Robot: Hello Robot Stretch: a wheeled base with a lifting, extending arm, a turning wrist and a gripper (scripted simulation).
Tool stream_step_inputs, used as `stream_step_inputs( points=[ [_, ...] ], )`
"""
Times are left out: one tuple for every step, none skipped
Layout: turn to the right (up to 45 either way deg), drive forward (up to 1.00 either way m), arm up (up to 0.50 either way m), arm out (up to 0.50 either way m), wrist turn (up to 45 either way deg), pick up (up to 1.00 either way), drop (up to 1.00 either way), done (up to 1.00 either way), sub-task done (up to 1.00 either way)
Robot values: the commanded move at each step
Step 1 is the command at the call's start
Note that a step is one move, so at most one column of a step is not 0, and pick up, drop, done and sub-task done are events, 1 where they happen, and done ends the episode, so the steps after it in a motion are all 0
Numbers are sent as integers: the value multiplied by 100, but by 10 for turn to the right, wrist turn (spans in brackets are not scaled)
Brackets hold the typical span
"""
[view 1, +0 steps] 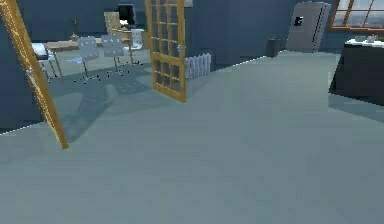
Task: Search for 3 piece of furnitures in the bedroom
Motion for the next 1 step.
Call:
stream_step_inputs(
  points=[
    [-180, 0, 0, 0, 0, 0, 0, 0, 0]
  ],
)
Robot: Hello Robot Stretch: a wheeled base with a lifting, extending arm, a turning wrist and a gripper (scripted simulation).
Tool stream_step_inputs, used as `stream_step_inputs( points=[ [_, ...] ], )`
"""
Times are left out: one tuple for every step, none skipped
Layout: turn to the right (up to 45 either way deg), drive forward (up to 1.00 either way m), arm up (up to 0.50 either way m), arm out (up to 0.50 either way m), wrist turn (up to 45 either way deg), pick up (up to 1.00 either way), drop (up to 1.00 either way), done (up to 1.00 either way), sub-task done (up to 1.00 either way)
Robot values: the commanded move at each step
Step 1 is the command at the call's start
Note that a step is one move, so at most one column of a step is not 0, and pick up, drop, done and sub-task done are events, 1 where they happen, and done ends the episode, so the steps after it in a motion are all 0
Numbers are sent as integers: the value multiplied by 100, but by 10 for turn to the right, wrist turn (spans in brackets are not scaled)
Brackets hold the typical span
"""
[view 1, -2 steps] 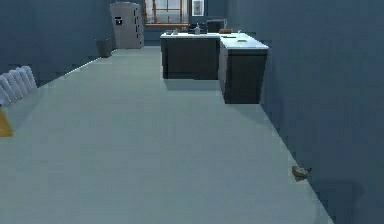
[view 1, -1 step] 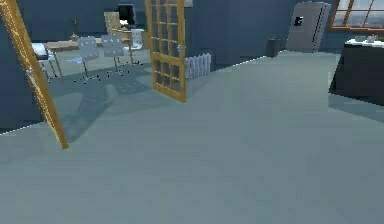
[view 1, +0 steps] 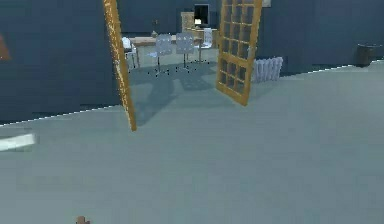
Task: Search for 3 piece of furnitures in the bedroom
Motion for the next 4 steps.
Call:
stream_step_inputs(
  points=[
    [0, 45, 0, 0, 0, 0, 0, 0, 0],
    [0, 100, 0, 0, 0, 0, 0, 0, 0],
    [0, 85, 0, 0, 0, 0, 0, 0, 0],
    [-240, 0, 0, 0, 0, 0, 0, 0, 0]
  ],
)
